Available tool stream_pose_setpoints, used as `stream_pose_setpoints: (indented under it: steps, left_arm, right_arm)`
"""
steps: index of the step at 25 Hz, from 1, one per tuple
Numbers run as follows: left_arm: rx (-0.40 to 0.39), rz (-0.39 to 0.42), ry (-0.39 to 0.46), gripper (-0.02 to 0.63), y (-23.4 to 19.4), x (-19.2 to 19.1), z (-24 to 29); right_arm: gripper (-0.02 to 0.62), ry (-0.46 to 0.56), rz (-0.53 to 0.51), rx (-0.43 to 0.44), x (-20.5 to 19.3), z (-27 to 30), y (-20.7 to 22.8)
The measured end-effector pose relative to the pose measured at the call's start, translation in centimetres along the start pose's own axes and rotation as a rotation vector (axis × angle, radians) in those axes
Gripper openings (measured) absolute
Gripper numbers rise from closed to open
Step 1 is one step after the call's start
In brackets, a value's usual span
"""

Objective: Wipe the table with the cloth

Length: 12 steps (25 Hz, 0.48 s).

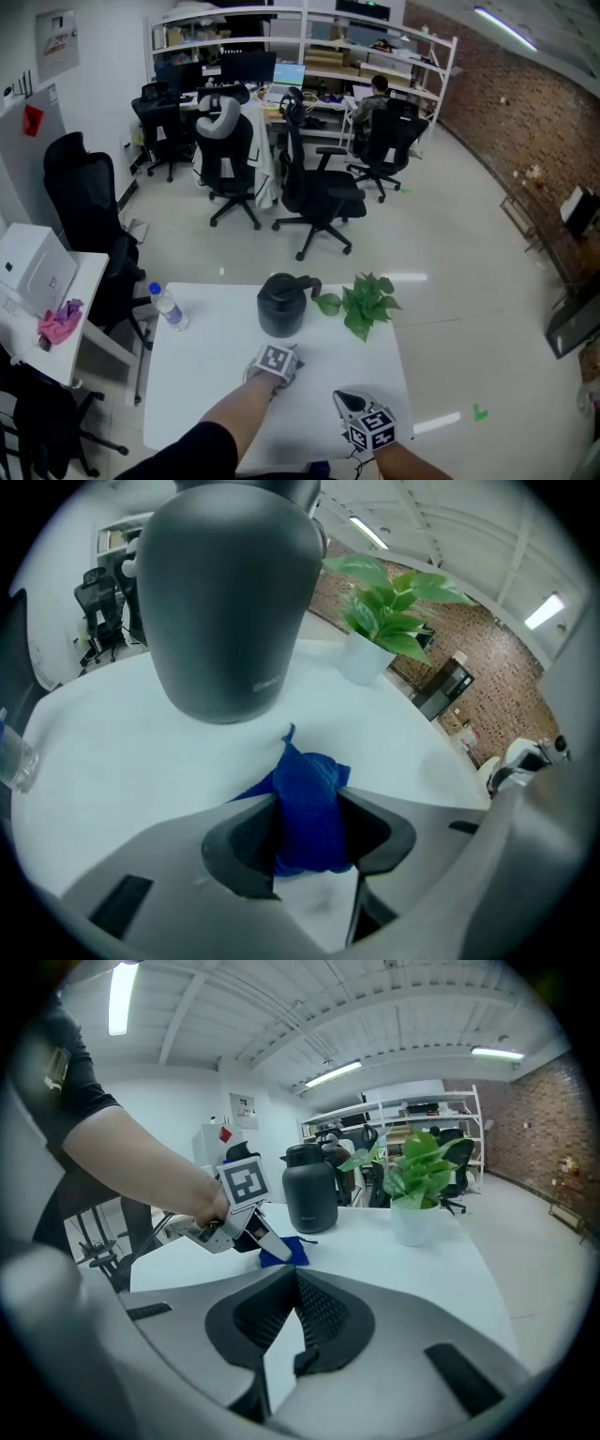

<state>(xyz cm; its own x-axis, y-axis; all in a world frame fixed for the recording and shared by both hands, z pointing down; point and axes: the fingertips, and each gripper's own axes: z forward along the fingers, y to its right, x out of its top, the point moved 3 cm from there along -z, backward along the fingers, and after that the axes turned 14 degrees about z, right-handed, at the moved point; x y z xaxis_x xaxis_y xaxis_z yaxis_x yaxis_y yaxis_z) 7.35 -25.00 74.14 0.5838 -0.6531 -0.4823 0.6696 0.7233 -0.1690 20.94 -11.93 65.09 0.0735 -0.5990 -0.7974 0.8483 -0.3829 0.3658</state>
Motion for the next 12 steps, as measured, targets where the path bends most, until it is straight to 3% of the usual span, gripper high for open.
stream_pose_setpoints:
  steps: [4, 7, 12]
  left_arm:
    - [-0.016, -0.05, 0.012, 0.169, -0.6, 1.2, 0.3]
    - [0.017, -0.047, 0.033, 0.17, -0.7, 0.9, -0.6]
    - [-0.009, -0.053, 0.181, 0.17, 0.2, -1.8, -5.9]
  right_arm:
    - [0.008, 0.019, 0.02, -0.022, 0.3, -1.9, 1.3]
    - [0.009, 0.027, 0.024, -0.036, 0.2, -2.7, 1.8]
    - [0.009, 0.027, 0.006, -0.031, 0.5, -1.7, 0.4]
